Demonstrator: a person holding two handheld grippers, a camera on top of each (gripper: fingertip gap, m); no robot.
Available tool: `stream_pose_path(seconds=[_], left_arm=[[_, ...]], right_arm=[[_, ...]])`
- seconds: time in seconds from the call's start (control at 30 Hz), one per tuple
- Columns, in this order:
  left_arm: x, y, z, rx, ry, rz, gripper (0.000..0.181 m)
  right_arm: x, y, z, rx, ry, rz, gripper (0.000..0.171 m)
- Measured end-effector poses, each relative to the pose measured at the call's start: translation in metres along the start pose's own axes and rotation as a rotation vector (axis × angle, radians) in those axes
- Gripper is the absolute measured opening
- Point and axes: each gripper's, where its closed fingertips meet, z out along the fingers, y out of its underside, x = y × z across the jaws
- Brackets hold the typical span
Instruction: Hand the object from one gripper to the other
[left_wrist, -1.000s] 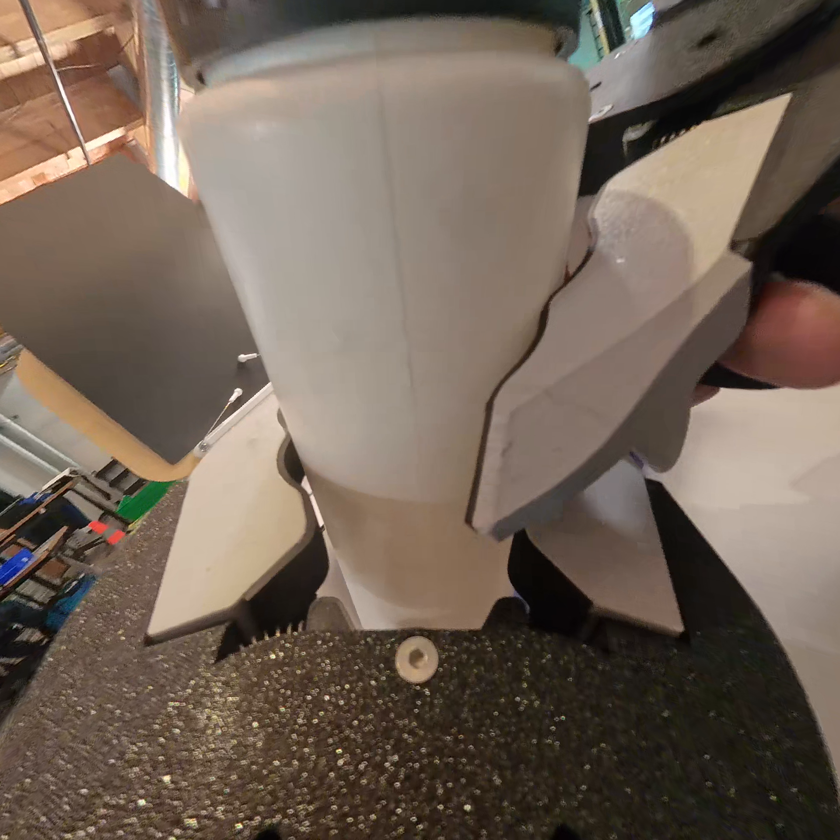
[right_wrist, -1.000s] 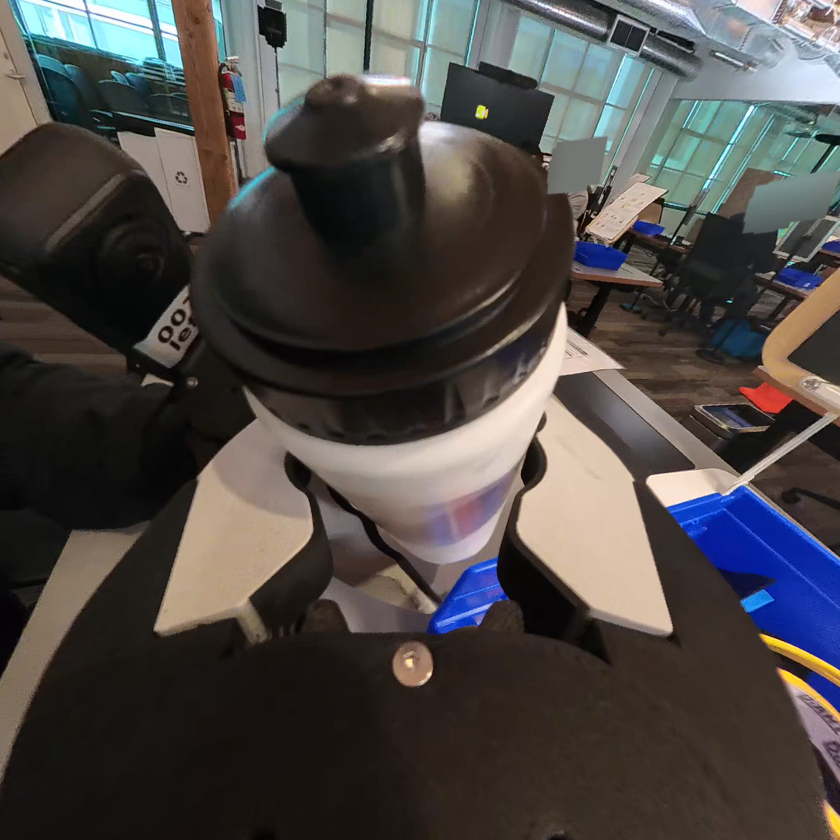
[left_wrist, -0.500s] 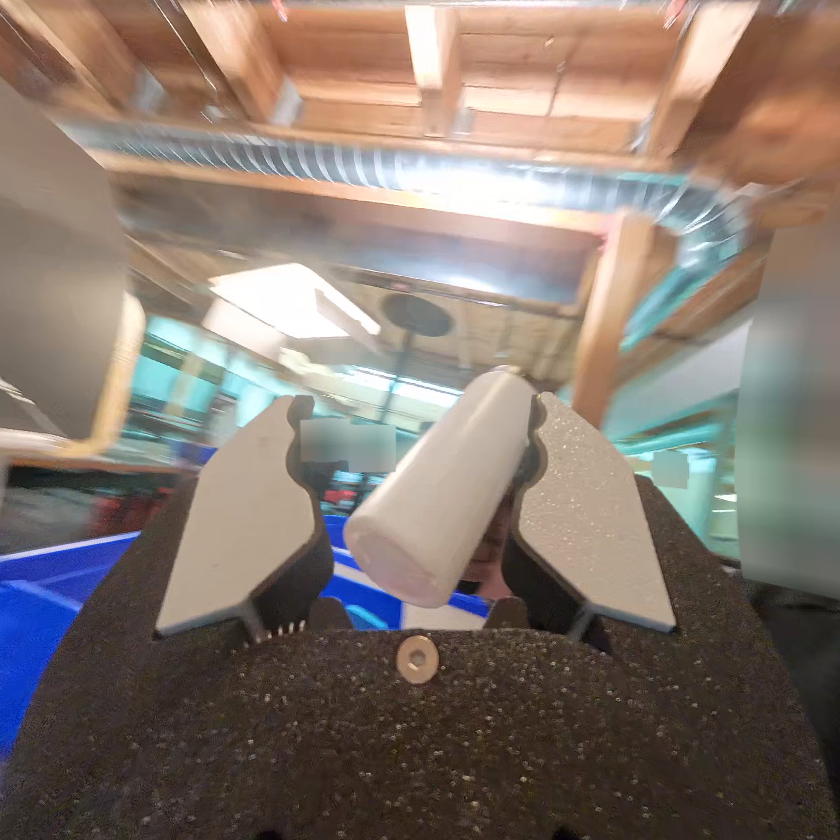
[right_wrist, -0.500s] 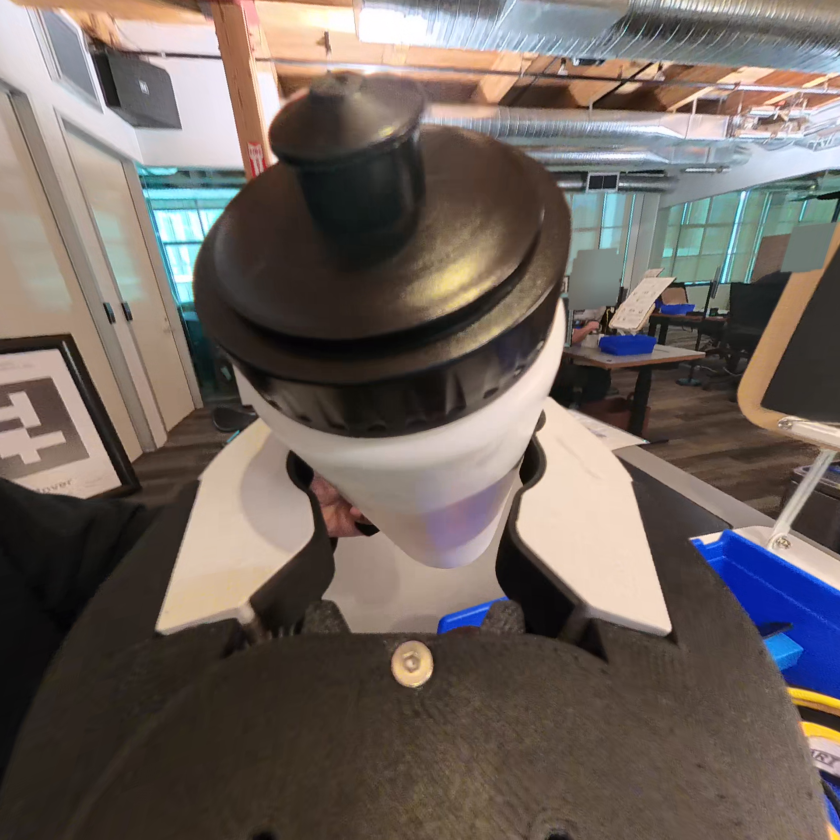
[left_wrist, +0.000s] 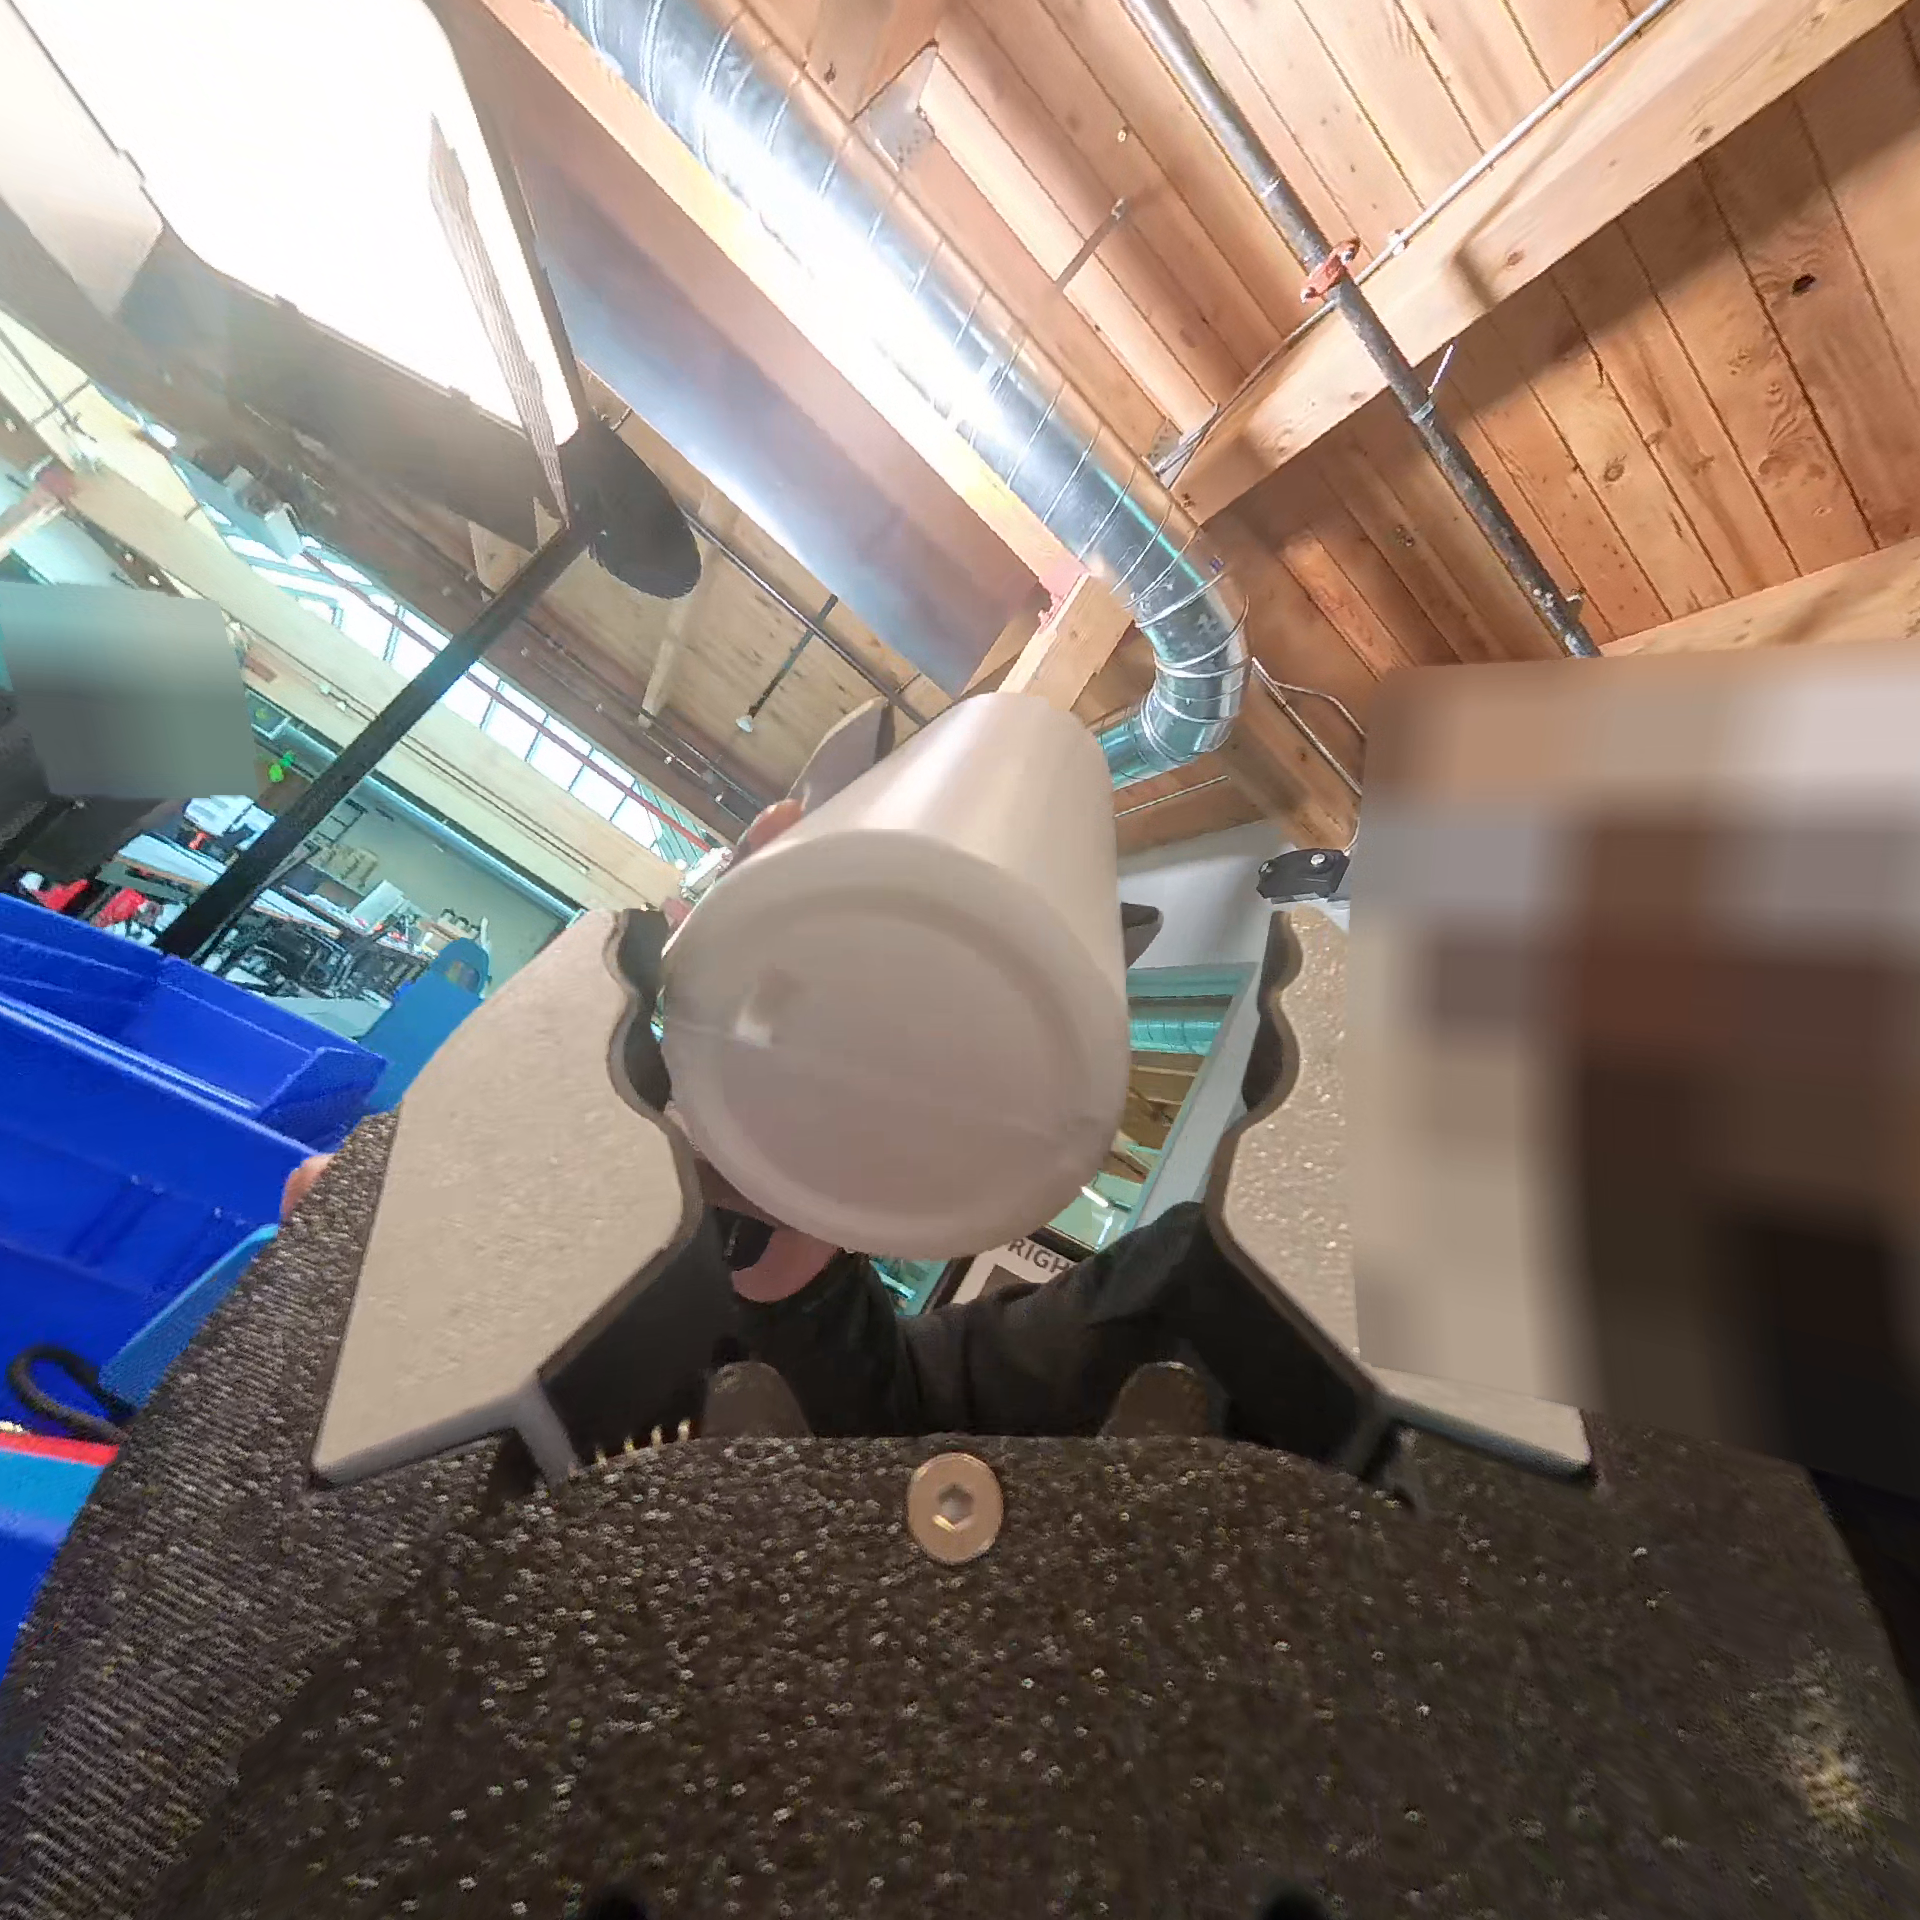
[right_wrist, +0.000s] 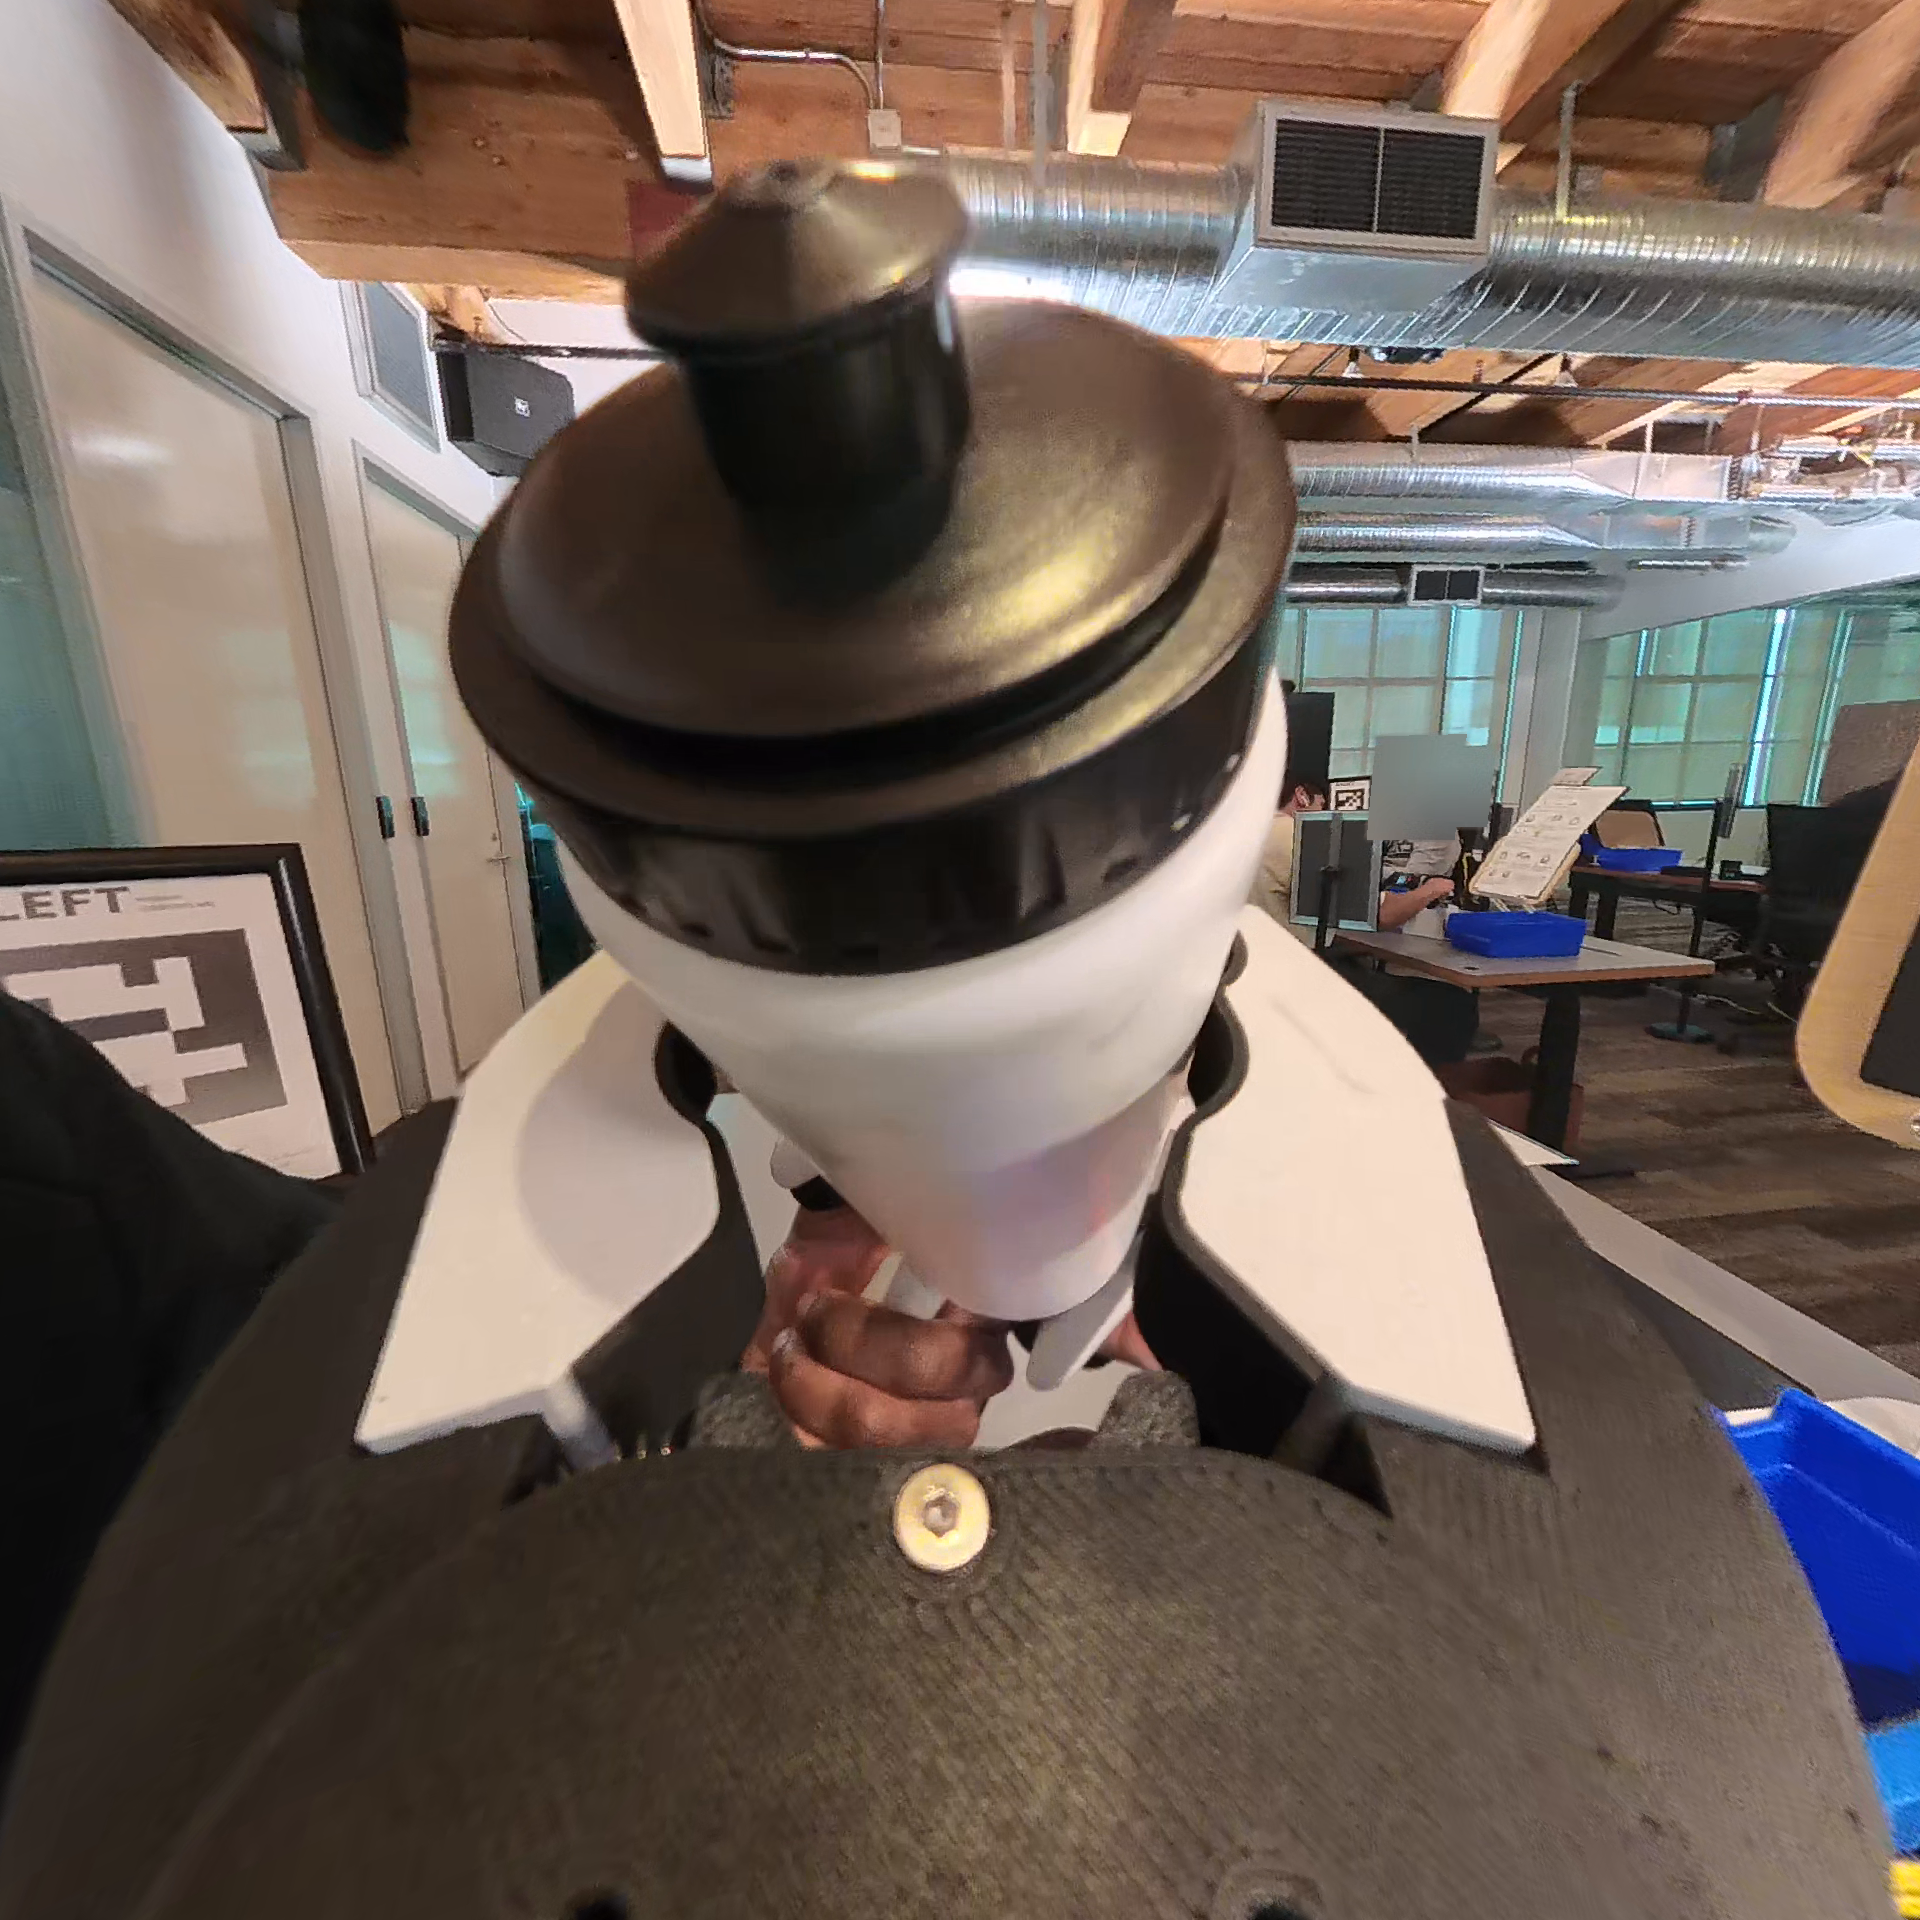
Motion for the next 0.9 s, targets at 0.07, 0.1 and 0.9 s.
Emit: stream_pose_path(seconds=[0.07, 0.1, 0.9], left_arm=[[-0.005, 0.002, -0.003, -0.009, -0.023, -0.025, 0.111], [-0.006, 0.004, -0.003, -0.022, -0.032, -0.027, 0.113], [-0.027, 0.022, -0.02, -0.139, -0.139, -0.016, 0.107]], right_arm=[[-0.003, 0.007, 0.006, 0.002, -0.027, 0.016, 0.093], [-0.004, 0.009, 0.009, 0.016, -0.039, 0.025, 0.093], [0.047, 0.034, -0.009, -0.354, 0.174, -0.315, 0.111]])
